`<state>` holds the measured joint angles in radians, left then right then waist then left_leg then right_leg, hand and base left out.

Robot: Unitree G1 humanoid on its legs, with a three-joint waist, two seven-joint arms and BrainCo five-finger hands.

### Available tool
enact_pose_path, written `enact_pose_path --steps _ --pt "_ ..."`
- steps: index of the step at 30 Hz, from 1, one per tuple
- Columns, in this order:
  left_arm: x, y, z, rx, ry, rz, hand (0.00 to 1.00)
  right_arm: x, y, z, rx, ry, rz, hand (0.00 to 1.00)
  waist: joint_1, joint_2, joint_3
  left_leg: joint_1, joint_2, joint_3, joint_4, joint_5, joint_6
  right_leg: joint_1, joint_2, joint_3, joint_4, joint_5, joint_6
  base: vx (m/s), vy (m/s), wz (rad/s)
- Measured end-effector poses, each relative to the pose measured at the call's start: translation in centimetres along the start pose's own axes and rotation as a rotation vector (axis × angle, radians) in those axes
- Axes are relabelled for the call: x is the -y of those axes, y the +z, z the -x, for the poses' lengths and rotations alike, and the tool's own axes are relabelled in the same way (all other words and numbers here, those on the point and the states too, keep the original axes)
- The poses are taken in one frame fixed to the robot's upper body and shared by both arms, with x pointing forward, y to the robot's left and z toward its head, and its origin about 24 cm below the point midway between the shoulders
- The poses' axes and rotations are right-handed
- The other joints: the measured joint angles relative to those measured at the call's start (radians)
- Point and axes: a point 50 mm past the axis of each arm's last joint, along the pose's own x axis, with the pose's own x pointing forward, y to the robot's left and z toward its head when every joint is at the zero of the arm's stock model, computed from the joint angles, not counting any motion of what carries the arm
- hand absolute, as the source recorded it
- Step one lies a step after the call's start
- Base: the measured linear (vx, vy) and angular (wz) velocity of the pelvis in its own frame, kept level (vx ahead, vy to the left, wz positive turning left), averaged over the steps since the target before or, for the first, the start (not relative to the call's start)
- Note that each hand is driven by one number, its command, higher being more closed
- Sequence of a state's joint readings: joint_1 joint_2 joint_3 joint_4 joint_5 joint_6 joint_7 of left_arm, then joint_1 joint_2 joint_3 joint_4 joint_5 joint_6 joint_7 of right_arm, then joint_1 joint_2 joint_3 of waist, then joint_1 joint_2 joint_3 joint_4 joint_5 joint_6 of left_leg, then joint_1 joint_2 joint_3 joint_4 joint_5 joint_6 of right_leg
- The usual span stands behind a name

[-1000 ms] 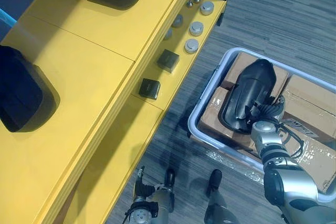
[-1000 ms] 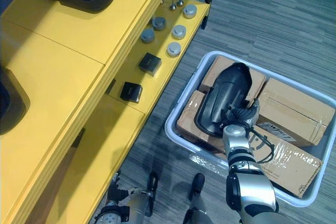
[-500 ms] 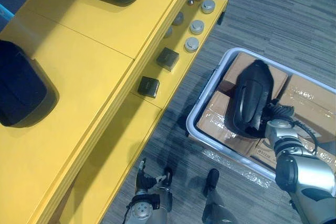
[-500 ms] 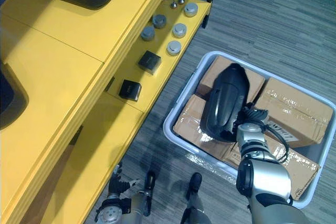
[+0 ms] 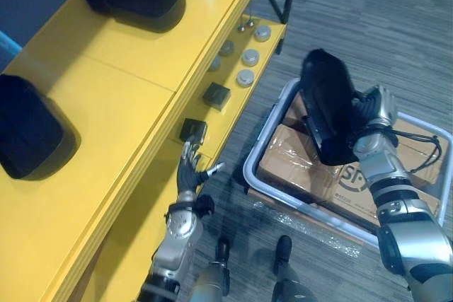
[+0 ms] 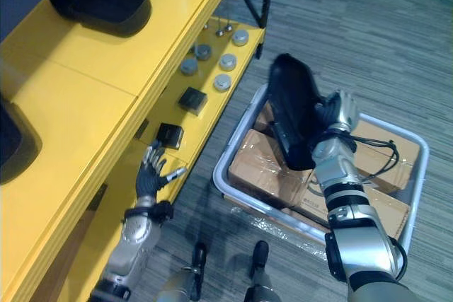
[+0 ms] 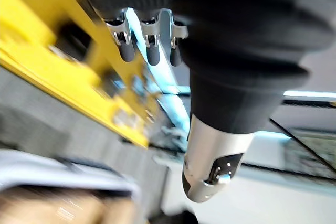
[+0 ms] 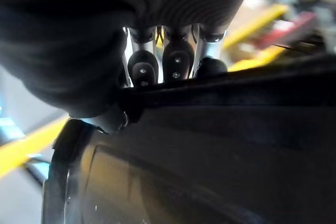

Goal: Walk over and take plastic housings, then place them on the shelf

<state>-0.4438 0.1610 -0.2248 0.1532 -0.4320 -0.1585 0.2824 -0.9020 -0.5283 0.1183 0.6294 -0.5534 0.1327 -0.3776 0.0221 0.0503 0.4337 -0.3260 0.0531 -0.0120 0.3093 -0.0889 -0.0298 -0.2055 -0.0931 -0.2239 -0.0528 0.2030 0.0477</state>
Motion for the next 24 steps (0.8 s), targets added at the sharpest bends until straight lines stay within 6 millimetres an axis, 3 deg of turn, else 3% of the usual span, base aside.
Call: enact_pose_path --steps 1,2,4,7,10,12,19,24 --pt "0.3 -0.1 -0.8 -0.028 -0.031 0.039 0.0 -0.5 0.4 0.5 0.033 0.02 0.021 1.0 -0.014 -0.009 -0.015 0.004 0.002 0.006 -0.002 0.001 -0.001 0.001 0.001 0.004 -0.004 0.001 -0.001 0.2 0.098 -0.36" --pt "2.1 -1.1 -2.8 -0.161 -0.126 0.203 0.0 -1.3 1.9 1.9 0.125 0.038 0.039 1.0 -0.053 -0.025 -0.033 0.055 0.009 0.031 -0.028 0.001 -0.001 0.028 0.002 0.026 -0.007 0.002 -0.003 0.18 0.105 -0.36" --pt "2.4 -1.0 -3.1 -0.177 -0.13 0.257 0.0 -1.4 2.5 2.1 0.154 0.034 0.045 1.0 -0.065 -0.032 -0.047 0.061 0.011 0.038 -0.03 0.0 -0.002 0.029 0.003 0.031 -0.007 0.002 -0.003 0.08 0.067 -0.2" --pt "3.0 -1.1 -3.4 -0.2 -0.147 0.28 0.0 -1.3 3.2 2.6 0.187 0.024 0.028 1.0 -0.065 -0.033 -0.061 0.065 0.014 0.039 -0.031 -0.002 -0.005 0.032 0.008 0.036 -0.009 0.002 -0.003 -0.02 0.028 -0.03" --pt "3.2 -2.8 -3.8 -0.29 -0.104 0.298 0.0 -1.7 6.6 5.6 0.319 -0.012 -0.096 1.0 -0.065 -0.043 -0.088 0.073 0.02 0.054 -0.04 -0.004 -0.008 0.034 0.013 0.049 -0.013 0.002 -0.003 -0.03 0.02 -0.11" --pt "3.5 -3.6 -3.6 -0.325 -0.085 0.299 0.0 -2.1 7.7 6.8 0.354 -0.011 -0.149 1.0 -0.067 -0.048 -0.109 0.076 0.022 0.059 -0.043 -0.004 -0.008 0.034 0.014 0.052 -0.014 0.002 -0.004 0.0 0.028 -0.09" --pt "3.9 -4.5 -3.3 -0.365 -0.051 0.305 0.0 -3.5 7.8 8.6 0.325 0.014 -0.205 1.0 -0.066 -0.065 -0.149 0.11 0.021 0.063 -0.061 -0.005 -0.009 0.065 0.015 0.055 -0.029 0.004 -0.007 0.0 0.01 -0.01" --pt "4.4 -4.7 -3.2 -0.375 -0.036 0.316 0.0 -3.6 9.4 10.5 0.367 0.018 -0.283 1.0 -0.066 -0.07 -0.163 0.125 0.021 0.062 -0.077 -0.001 -0.012 0.07 0.015 0.056 -0.029 0.004 -0.007 0.01 0.011 0.0"
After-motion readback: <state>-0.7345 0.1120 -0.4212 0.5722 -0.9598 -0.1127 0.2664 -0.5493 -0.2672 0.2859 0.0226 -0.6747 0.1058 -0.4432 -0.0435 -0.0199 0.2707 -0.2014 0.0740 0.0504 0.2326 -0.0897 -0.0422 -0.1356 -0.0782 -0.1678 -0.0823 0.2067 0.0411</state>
